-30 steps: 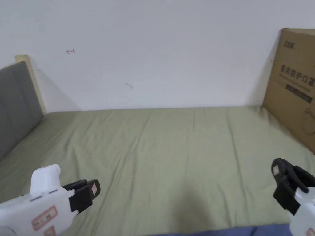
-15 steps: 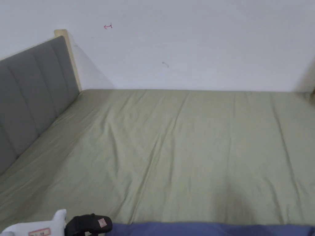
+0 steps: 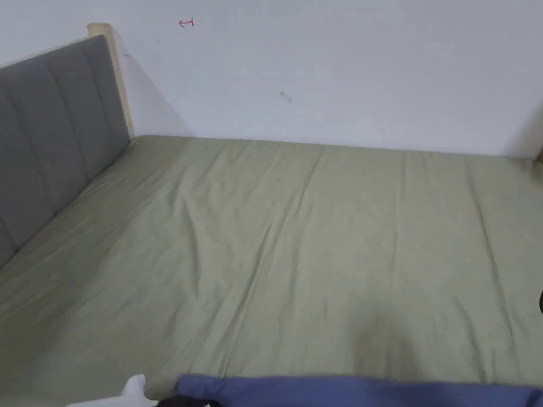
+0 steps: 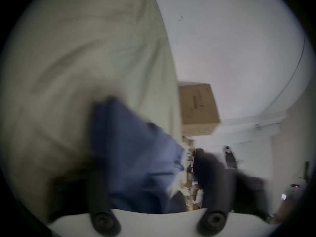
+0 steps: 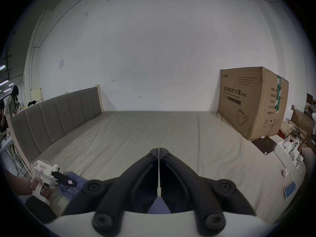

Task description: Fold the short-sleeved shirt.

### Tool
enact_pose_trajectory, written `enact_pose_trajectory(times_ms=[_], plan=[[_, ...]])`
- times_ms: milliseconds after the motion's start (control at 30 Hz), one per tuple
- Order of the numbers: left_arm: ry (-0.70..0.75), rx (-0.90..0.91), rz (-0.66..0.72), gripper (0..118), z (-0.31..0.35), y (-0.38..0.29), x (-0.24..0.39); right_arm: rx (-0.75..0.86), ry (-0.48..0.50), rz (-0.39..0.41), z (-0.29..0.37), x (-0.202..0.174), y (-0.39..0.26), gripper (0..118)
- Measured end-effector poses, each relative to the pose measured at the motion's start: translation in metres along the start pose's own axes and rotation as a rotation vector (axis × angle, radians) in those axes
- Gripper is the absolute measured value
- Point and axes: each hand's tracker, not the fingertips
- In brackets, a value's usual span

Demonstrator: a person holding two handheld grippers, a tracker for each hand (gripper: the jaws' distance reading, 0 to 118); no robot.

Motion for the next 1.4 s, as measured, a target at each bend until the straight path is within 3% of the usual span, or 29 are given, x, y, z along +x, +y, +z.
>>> enact_pose_trajectory(times_ms=[33, 100, 200, 300, 400, 567, 633, 800, 933, 1000, 1067, 1133, 1267, 1333, 1400], plan=[[-0.270, 0.032, 0.057, 7, -0.006, 0.000, 0.013, -0.005, 0.001, 0.007, 0.000, -0.002, -0.001, 1], [-0.122, 0.047, -0.044, 7, -0.024, -0.008, -0.023, -0.017, 0.003, 0.018, -0.001, -0.004, -0.001, 1], [-0.028, 0.076, -0.103, 6, -0.015, -0.007, -0.023, -0.035, 0.019, 0.021, -0.001, -0.003, -0.001, 1], [0.097, 0.071, -0.265, 6, -0.001, -0.022, 0.042, -0.036, 0.023, 0.028, 0.001, -0.003, 0.002, 1], [0.331, 0.174, -0.474, 6, 0.043, -0.010, 0.054, -0.022, 0.039, 0.007, 0.007, -0.002, 0.005, 1], [0.798, 0.309, -0.667, 6, 0.091, -0.019, 0.088, -0.031, 0.058, -0.013, 0.014, 0.003, -0.002, 1], [0.747, 0.291, -0.702, 7, 0.086, -0.031, 0.109, -0.038, 0.070, -0.002, 0.017, 0.003, -0.004, 1], [0.308, 0.063, -0.599, 7, 0.033, -0.063, 0.176, -0.044, 0.095, 0.037, 0.030, 0.000, -0.007, 1], [0.190, -0.129, -0.580, 8, -0.047, -0.089, 0.216, -0.044, 0.111, 0.059, 0.041, 0.005, -0.010, 1], [0.262, -0.182, -0.574, 41, -0.080, -0.096, 0.221, -0.060, 0.118, 0.053, 0.044, 0.009, -0.011, 1], [0.298, -0.201, -0.566, 88, -0.109, -0.102, 0.221, -0.065, 0.117, 0.047, 0.048, 0.013, -0.013, 1], [0.240, -0.244, -0.537, 96, -0.122, -0.105, 0.218, -0.067, 0.113, 0.034, 0.051, 0.017, -0.015, 1], [0.182, -0.174, -0.516, 96, -0.096, -0.098, 0.215, -0.073, 0.110, -0.025, 0.053, 0.025, -0.014, 1], [0.220, -0.088, -0.573, 84, -0.069, -0.092, 0.217, -0.058, 0.121, -0.057, 0.052, 0.029, -0.014, 1], [0.248, -0.037, -0.628, 24, -0.047, -0.092, 0.219, -0.056, 0.119, -0.076, 0.048, 0.032, -0.014, 1]])
